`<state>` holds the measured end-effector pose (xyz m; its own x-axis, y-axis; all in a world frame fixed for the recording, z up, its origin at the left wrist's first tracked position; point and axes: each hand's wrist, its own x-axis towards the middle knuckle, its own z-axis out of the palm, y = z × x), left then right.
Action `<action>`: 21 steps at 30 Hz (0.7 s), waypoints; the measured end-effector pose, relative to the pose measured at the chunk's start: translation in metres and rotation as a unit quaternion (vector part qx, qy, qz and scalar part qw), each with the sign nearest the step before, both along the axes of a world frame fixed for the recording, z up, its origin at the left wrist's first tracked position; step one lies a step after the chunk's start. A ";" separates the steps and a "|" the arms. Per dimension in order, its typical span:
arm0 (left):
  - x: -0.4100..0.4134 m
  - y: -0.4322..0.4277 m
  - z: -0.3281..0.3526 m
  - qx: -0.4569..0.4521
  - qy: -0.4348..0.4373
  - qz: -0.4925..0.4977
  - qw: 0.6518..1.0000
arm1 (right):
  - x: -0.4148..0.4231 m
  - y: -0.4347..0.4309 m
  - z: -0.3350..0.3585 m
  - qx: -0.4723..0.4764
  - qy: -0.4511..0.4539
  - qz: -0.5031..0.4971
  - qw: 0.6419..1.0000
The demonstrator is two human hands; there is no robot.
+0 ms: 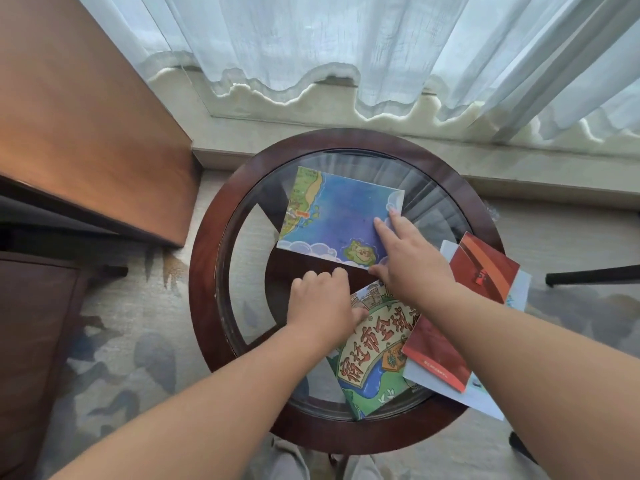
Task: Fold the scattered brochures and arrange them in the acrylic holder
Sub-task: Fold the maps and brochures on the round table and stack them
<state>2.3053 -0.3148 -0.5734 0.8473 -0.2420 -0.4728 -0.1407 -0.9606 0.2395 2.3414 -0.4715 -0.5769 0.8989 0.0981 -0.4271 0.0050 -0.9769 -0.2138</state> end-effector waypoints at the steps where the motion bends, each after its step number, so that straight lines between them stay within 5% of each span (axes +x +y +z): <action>1: 0.000 -0.001 -0.001 -0.007 0.013 0.001 1.000 | 0.000 0.000 -0.001 0.001 0.002 -0.001 1.000; 5: 0.013 0.020 0.004 -0.031 0.087 -0.008 0.996 | 0.005 -0.002 0.000 0.011 0.007 -0.009 1.000; 8: 0.037 0.066 0.016 0.035 0.126 -0.032 0.991 | 0.008 -0.003 0.003 0.016 0.010 -0.021 1.000; 12: 0.076 0.131 0.038 0.090 0.059 -0.014 0.994 | 0.007 -0.002 0.004 0.006 0.009 -0.012 1.000; 17: 0.117 0.148 0.038 0.031 -0.060 0.070 0.995 | 0.004 -0.008 0.008 -0.013 0.019 0.020 1.000; 21: 0.101 0.122 0.020 0.013 -0.110 0.034 0.993 | -0.005 -0.013 0.011 -0.034 0.032 0.023 0.999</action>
<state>2.4067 -0.1925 -0.5531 0.9448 -0.1706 -0.2797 -0.1216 -0.9753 0.1843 2.3361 -0.4841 -0.5662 0.8645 0.1077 -0.4910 0.0393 -0.9883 -0.1475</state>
